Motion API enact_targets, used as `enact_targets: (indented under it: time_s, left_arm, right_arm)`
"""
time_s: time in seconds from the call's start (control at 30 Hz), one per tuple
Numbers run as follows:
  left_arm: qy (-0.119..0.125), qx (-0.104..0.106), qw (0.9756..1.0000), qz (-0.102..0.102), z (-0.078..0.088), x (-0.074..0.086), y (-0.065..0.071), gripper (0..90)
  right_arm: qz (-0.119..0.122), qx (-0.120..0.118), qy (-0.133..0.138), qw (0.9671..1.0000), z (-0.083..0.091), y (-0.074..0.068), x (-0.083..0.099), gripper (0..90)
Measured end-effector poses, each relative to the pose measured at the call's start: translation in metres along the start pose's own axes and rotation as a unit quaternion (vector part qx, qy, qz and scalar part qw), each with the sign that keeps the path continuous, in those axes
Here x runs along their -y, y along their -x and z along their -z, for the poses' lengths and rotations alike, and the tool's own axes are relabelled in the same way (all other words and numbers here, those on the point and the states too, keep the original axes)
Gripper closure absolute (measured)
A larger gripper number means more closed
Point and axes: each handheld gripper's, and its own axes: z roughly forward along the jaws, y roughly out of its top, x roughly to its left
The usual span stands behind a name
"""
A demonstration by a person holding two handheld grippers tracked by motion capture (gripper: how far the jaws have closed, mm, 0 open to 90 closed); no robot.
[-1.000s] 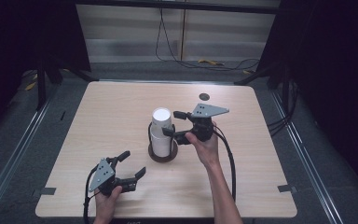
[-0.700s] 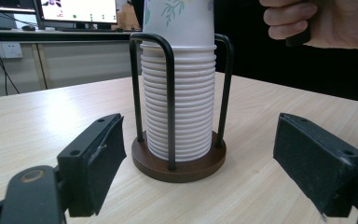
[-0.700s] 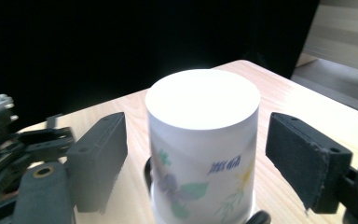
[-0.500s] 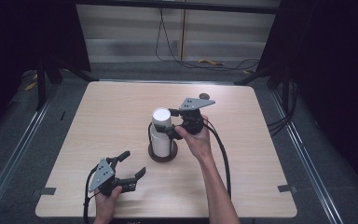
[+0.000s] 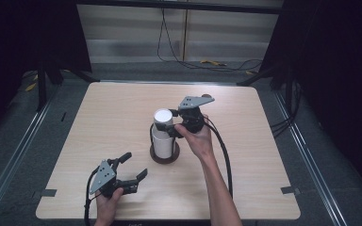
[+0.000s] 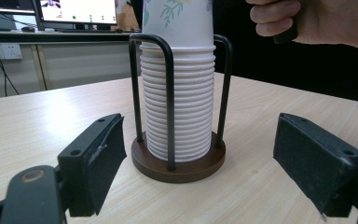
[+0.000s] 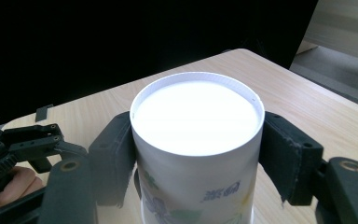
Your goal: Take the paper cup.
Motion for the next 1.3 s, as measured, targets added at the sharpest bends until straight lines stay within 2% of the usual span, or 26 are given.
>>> enact_targets:
  time_s: [0.17, 0.53, 0.73, 0.9, 0.97, 1.13, 1.3]
  left_arm:
    - [-0.003, 0.002, 1.0000, -0.005, 0.000, 0.000, -0.001, 16.4]
    - [-0.002, 0.001, 1.0000, -0.001, 0.000, 0.000, 0.000, 16.4]
    - [0.000, 0.002, 1.0000, -0.004, 0.000, 0.000, 0.000, 16.3]
    - [0.000, 0.002, 1.0000, -0.005, 0.000, 0.000, -0.001, 16.3]
    - [0.001, -0.001, 1.0000, 0.001, 0.000, 0.000, 0.000, 16.3]
    - [-0.002, -0.002, 1.0000, 0.003, 0.000, 0.000, 0.000, 16.2]
    - [-0.001, -0.001, 1.0000, 0.003, 0.000, 0.000, 0.000, 16.2]
  right_arm:
    - [0.001, 0.000, -0.003, 1.0000, 0.000, 0.000, -0.001, 32.8]
    - [0.002, -0.004, 0.020, 0.9998, 0.006, 0.000, -0.004, 33.7]
    - [0.011, -0.003, 0.053, 0.9985, 0.012, -0.001, -0.007, 34.9]
    - [0.007, -0.006, 0.063, 0.9980, 0.014, 0.000, -0.007, 35.4]
    - [0.007, -0.007, 0.066, 0.9978, 0.015, 0.000, -0.007, 35.5]
    - [0.005, -0.008, 0.089, 0.9960, 0.020, -0.001, -0.009, 35.9]
    - [0.000, -0.010, 0.101, 0.9948, 0.024, 0.000, -0.009, 36.2]
